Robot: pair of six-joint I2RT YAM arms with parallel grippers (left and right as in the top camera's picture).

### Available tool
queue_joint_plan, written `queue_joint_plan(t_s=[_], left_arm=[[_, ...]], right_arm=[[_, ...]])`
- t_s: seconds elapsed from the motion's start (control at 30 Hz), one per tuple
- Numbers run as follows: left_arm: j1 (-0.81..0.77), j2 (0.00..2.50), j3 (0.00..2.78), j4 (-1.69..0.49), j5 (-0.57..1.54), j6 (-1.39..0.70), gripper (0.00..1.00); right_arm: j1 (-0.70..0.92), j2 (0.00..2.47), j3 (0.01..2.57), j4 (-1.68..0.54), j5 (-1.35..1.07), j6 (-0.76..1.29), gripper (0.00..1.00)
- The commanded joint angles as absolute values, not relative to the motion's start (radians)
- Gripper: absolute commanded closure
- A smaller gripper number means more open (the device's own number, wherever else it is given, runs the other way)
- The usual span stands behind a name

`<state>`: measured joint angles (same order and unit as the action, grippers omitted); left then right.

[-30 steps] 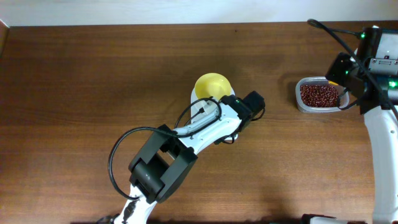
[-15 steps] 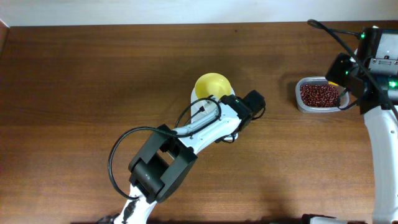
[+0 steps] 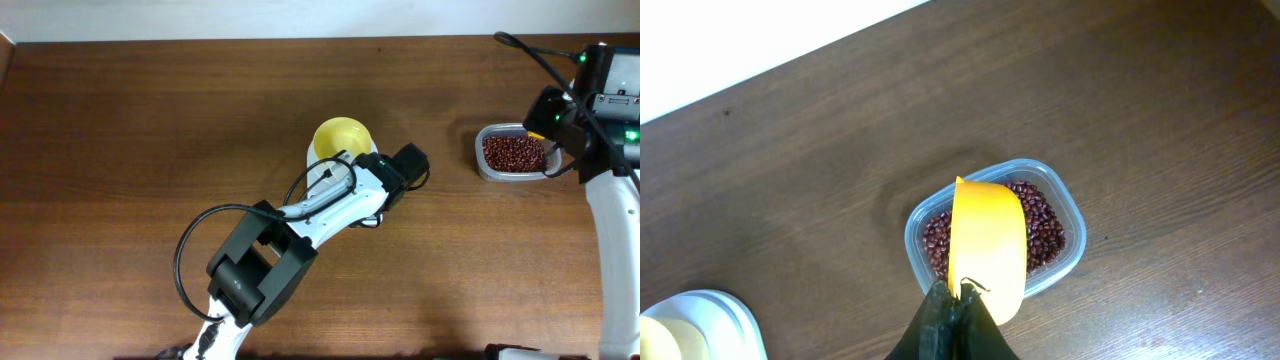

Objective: Scoop item into bowl and weigh 50g on scale

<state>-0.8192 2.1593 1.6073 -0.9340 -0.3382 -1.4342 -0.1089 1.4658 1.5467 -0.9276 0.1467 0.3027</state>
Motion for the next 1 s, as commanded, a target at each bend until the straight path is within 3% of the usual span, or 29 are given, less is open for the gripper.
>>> queue_joint_plan(t_s=[0.0, 0.4, 0.73, 0.97], left_arm=[[-0.822, 2.183, 1.599, -0.939, -0.329, -1.446, 1.0], [-0.822, 2.165, 1.599, -1.007, -0.326, -1.446, 1.0], [-0.822, 1.929, 1.599, -1.18, -0.311, -1.446, 1.0], [-0.71, 1.749, 1.599, -1.333, -0.538, -1.446, 1.0]], right_arm=[[-0.113, 1.462, 1.549, -0.928, 0.138, 0.303, 0.96], [-0.113, 1.462, 1.549, -0.928, 0.138, 0.303, 0.96], [-0.113, 1.462, 1.549, -0.936, 0.142, 0.295, 0.96], [-0.114, 1.462, 1.549, -0.976, 0.142, 0.283, 0.96]])
